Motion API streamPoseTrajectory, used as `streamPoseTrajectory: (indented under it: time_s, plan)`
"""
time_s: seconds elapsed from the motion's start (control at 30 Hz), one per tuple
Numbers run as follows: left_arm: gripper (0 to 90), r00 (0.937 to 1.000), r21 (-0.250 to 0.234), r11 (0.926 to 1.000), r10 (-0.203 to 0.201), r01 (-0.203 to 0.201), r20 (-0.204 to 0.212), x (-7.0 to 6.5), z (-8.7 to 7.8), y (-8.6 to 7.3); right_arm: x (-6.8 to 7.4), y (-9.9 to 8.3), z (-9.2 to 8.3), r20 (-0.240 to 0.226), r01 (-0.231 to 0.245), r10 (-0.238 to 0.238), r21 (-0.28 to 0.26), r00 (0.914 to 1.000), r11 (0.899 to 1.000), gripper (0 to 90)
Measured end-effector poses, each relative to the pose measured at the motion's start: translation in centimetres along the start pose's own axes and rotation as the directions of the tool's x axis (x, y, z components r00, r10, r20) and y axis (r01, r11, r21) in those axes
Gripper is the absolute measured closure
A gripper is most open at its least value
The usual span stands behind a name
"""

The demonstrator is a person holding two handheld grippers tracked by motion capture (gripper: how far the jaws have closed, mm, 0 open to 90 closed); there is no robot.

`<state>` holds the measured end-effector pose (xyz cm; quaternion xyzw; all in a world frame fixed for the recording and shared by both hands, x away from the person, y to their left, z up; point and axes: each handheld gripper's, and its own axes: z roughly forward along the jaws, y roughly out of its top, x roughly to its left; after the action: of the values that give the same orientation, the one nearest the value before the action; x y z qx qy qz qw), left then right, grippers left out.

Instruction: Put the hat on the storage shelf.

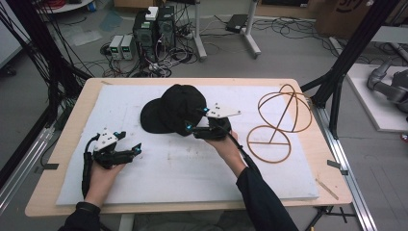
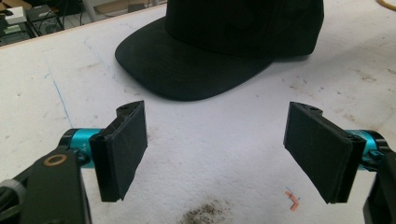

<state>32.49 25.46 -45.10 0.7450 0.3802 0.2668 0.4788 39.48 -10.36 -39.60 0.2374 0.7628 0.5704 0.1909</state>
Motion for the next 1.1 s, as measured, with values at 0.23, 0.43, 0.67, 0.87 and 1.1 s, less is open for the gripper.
streamPoseTrajectory:
  time_s: [0.23, 0.43, 0.67, 0.87, 1.1]
  plan:
    - [21.8, 1.0000, -0.001, 1.0000, 0.002, -0.002, 0.002, 0.0, 0.0, 0.0, 1.3, 0.9, 2.8, -0.005, -0.029, 0.029, 0.037, 0.9996, 0.999, 35.6]
    - [21.8, 1.0000, -0.003, 1.0000, 0.006, -0.006, 0.006, 0.0, -0.1, 0.0, 2.1, 1.2, 5.8, 0.049, -0.078, 0.073, 0.125, 0.9962, 0.989, 37.4]
    - [21.8, 0.9999, -0.011, 0.9999, 0.005, -0.005, 0.011, 0.0, -0.1, 0.0, 1.8, 0.9, 7.3, 0.094, -0.162, 0.149, 0.153, 0.9845, 0.975, 39.9]
    - [21.8, 0.9999, -0.008, 0.9999, 0.008, -0.008, 0.012, 0.0, -0.1, 0.0, 1.2, 0.8, 7.9, 0.114, -0.191, 0.174, 0.169, 0.9781, 0.967, 45.3]
    - [22.1, 0.9998, -0.003, 0.9999, 0.015, -0.015, 0.010, -0.1, 0.0, 0.0, -0.1, 0.0, 8.5, 0.117, -0.292, 0.275, 0.161, 0.9542, 0.943, 49.8]
